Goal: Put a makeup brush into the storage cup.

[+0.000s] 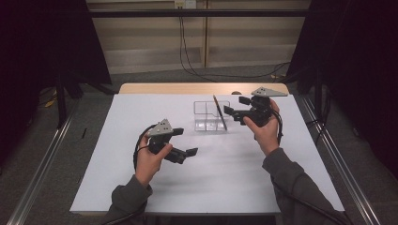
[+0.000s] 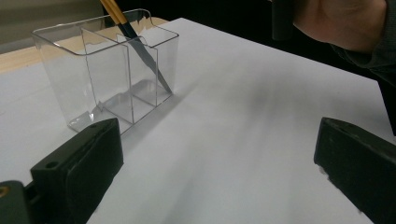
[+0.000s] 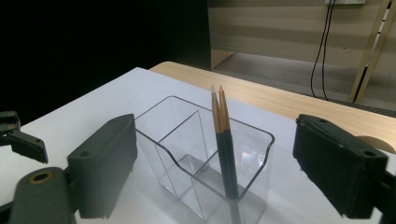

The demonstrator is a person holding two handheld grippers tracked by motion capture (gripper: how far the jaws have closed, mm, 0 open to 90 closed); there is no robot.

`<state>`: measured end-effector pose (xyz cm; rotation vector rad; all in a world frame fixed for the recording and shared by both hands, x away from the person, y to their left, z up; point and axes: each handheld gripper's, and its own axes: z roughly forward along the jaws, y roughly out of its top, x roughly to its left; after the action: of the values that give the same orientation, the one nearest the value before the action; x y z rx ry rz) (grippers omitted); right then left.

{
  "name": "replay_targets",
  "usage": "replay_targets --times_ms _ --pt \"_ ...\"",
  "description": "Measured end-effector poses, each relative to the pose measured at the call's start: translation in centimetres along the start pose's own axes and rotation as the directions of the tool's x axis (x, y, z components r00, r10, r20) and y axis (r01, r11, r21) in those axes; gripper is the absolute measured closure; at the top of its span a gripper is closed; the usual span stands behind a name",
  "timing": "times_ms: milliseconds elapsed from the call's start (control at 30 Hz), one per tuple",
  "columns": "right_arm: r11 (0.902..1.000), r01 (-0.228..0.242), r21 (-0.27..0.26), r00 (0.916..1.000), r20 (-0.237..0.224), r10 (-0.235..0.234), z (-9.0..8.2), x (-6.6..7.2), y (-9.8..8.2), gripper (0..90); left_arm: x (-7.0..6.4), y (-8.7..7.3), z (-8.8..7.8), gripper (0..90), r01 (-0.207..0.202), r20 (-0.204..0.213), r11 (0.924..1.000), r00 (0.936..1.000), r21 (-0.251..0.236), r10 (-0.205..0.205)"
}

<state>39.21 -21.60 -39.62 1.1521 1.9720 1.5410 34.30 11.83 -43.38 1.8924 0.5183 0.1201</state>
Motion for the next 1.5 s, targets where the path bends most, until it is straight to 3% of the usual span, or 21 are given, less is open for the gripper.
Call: replay_targets --times_ms 267,467,1500 --pt "0.9997 0.023 -0.003 0.9995 -0.024 -0.023 -1.3 -0.1 0.1 9.0 -0.1 -0.1 0.1 1.1 0.000 -0.006 1.0000 1.0000 0.007 0.000" --pt "0.9995 0.030 0.003 0.9994 -0.016 -0.030 -2.1 0.0 -0.2 8.8 -0.1 -0.1 0.1 1.1 -0.002 -0.007 1.0000 1.0000 0.006 0.002" --pt "0.9972 0.066 0.036 0.9971 -0.040 -0.064 -4.4 0.3 -2.4 8.5 0.0 -0.2 -0.2 1.1 -0.006 -0.013 1.0000 0.9999 0.006 0.006"
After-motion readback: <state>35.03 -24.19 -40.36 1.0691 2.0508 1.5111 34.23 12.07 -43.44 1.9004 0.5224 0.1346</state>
